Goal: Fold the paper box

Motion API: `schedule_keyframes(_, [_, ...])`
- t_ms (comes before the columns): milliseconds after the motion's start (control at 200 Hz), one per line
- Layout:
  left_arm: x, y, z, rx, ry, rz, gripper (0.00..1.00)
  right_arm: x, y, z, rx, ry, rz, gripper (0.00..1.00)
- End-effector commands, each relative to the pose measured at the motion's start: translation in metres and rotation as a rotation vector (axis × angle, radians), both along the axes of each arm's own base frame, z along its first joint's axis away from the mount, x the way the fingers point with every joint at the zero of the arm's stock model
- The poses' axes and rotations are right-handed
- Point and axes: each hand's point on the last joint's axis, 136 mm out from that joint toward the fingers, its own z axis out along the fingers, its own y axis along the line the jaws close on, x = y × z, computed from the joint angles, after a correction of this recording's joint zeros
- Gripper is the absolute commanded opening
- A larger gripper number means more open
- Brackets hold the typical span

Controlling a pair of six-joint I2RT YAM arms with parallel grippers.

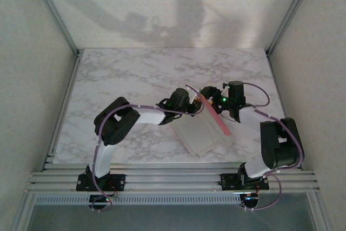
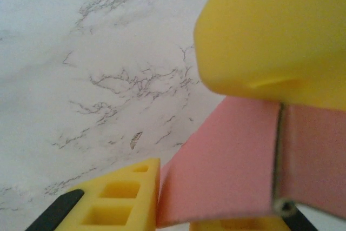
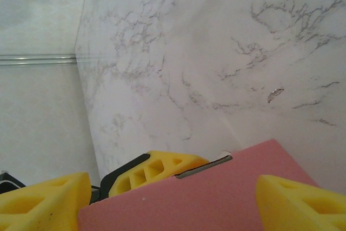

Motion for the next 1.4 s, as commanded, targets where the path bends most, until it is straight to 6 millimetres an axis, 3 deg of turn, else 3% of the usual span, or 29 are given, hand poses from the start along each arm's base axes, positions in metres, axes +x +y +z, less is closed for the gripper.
schedule_keyframes(0, [0.033,0.050,-0.033,0.128,0.025,0.241,0.19,-0.036,0.013,-0.017,-0.010,0.113,0.108,0.78])
schedule_keyframes(385, [0.043,0.071,-0.036,0.228,-0.016,0.376,0.19,-0.036,0.013,-0.015,-0.025,0.118,0.102,0.78])
schedule_keyframes(506, [0.035,0.060,-0.034,0.177,-0.003,0.303,0.20,-0.034,0.013,-0.014,-0.025,0.117,0.101,0.78])
schedule_keyframes(606, [0.019,0.044,-0.037,0.133,0.020,0.180,0.27,-0.033,0.014,-0.011,-0.021,0.111,0.105,0.78])
schedule_keyframes(716, [0.010,0.042,-0.038,0.116,0.035,0.117,0.34,-0.032,0.014,-0.010,-0.022,0.105,0.105,0.78])
schedule_keyframes(876, [0.008,0.046,-0.041,0.136,0.048,0.084,0.37,-0.032,0.015,-0.011,-0.020,0.107,0.109,0.78])
schedule_keyframes(1256, [0.003,0.048,-0.051,0.151,0.103,-0.031,0.59,-0.031,0.016,-0.009,-0.013,0.099,0.112,0.78])
schedule_keyframes(1396, [0.005,0.044,-0.052,0.152,0.104,-0.049,0.60,-0.030,0.016,-0.008,-0.008,0.098,0.111,0.78])
